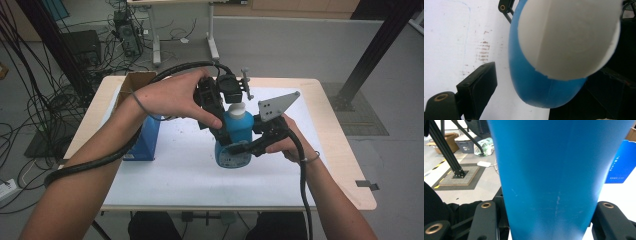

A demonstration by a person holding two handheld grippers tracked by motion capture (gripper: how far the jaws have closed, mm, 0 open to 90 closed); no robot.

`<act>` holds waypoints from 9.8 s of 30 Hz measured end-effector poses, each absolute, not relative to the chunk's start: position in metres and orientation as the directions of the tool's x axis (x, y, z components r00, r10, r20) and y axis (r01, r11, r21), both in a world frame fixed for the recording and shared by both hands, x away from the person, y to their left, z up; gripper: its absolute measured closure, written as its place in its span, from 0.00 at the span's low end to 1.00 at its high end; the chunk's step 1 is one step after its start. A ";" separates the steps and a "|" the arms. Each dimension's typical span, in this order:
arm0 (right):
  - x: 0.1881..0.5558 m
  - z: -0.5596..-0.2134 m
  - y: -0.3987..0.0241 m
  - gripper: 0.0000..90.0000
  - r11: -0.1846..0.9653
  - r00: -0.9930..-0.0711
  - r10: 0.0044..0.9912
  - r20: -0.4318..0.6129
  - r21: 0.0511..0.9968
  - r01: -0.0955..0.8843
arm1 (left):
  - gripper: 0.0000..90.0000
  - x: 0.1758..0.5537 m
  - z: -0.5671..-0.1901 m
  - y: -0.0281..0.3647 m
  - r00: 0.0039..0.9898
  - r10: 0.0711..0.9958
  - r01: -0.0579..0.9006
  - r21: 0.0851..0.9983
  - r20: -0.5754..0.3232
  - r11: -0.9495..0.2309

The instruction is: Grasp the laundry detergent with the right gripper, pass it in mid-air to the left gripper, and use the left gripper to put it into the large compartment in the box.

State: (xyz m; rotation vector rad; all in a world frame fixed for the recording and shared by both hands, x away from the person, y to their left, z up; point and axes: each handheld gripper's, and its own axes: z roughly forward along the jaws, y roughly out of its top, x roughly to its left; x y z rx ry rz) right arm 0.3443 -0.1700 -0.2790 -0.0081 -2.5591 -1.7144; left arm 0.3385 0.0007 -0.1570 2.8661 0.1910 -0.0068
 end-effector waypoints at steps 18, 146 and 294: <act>0.344 -0.278 -0.169 0.50 0.384 -0.998 -0.033 0.048 0.923 0.032 | 0.12 0.338 -0.156 0.001 0.992 0.125 0.125 0.259 -0.018 -0.958; 0.340 -0.272 -0.163 0.50 0.371 -0.997 -0.071 0.030 0.929 0.002 | 0.42 0.331 -0.144 -0.018 0.996 0.092 0.094 0.287 -0.022 -0.953; 0.339 -0.282 -0.196 0.05 0.735 -0.980 0.159 0.122 0.649 0.200 | 0.42 0.329 -0.144 -0.010 0.985 0.167 0.149 0.242 0.054 -0.959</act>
